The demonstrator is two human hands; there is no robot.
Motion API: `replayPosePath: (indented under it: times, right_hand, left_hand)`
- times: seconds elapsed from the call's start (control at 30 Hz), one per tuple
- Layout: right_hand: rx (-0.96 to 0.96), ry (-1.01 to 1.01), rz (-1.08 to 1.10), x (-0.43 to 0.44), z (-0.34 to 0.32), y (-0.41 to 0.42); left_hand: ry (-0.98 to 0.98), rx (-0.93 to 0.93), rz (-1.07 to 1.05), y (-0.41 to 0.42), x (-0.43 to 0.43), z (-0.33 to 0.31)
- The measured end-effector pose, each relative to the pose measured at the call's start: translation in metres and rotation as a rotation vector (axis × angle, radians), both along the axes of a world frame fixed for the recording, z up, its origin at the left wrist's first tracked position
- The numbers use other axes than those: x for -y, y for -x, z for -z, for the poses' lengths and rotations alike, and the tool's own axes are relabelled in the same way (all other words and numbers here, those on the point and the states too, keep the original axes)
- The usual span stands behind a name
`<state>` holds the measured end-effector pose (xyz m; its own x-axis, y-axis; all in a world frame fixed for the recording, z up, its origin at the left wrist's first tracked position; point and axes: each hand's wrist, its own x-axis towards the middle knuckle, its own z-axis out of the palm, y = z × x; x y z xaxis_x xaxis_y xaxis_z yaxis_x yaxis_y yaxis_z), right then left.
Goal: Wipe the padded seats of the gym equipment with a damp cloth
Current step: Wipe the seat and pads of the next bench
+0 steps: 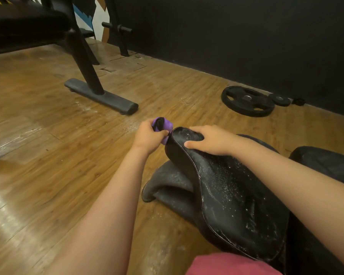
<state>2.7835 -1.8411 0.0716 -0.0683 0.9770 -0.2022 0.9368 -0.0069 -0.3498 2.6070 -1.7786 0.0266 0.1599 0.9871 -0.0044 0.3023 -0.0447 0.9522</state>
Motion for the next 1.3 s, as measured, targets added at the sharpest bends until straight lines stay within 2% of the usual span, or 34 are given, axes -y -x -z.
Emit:
replayPosePath:
  times: [0.07, 0.13, 0.2, 0.27, 0.47, 0.6, 0.67, 0.73, 0.83, 1.0, 1.23, 1.3]
  right_hand:
    - [-0.025, 0.038, -0.007, -0.003, -0.002, -0.004]
    - [-0.133, 0.064, 0.010, -0.008, -0.010, -0.006]
    - [-0.297, -0.001, 0.081, -0.017, -0.021, -0.004]
    - [-0.379, -0.065, 0.080, -0.031, -0.032, 0.002]
    - [-0.306, 0.068, -0.107, -0.074, -0.041, 0.026]
    - [-0.294, 0.045, -0.121, -0.091, -0.036, 0.020]
    - [-0.281, 0.039, -0.102, -0.093, -0.031, 0.009]
    - [-0.332, 0.050, -0.043, -0.092, -0.024, -0.002]
    - [-0.453, 0.084, 0.041, -0.087, -0.011, -0.015]
    - [-0.494, 0.092, 0.077, -0.094, -0.002, -0.007]
    - [-0.679, 0.263, 0.175, -0.095, 0.006, -0.016]
    - [-0.643, 0.354, 0.183, -0.086, 0.005, -0.030]
  left_hand:
    - [-0.031, -0.075, 0.083, -0.003, -0.012, -0.010]
    - [-0.052, -0.113, 0.111, -0.005, -0.020, -0.018]
    - [-0.031, -0.096, 0.105, -0.005, -0.026, -0.021]
    - [-0.009, -0.027, 0.128, -0.003, -0.029, -0.018]
    - [-0.009, 0.266, 0.153, -0.011, -0.026, -0.009]
    - [0.065, 0.403, 0.164, -0.011, -0.025, -0.002]
    - [0.068, 0.456, 0.091, -0.016, -0.021, 0.005]
    - [0.035, 0.445, -0.042, -0.029, -0.014, 0.013]
    - [0.036, 0.409, -0.110, -0.055, -0.001, 0.022]
    - [-0.091, 0.340, -0.336, -0.064, 0.007, 0.029]
    - [-0.057, 0.274, -0.334, -0.063, 0.005, 0.027]
    - [-0.029, 0.234, -0.310, -0.062, 0.003, 0.028]
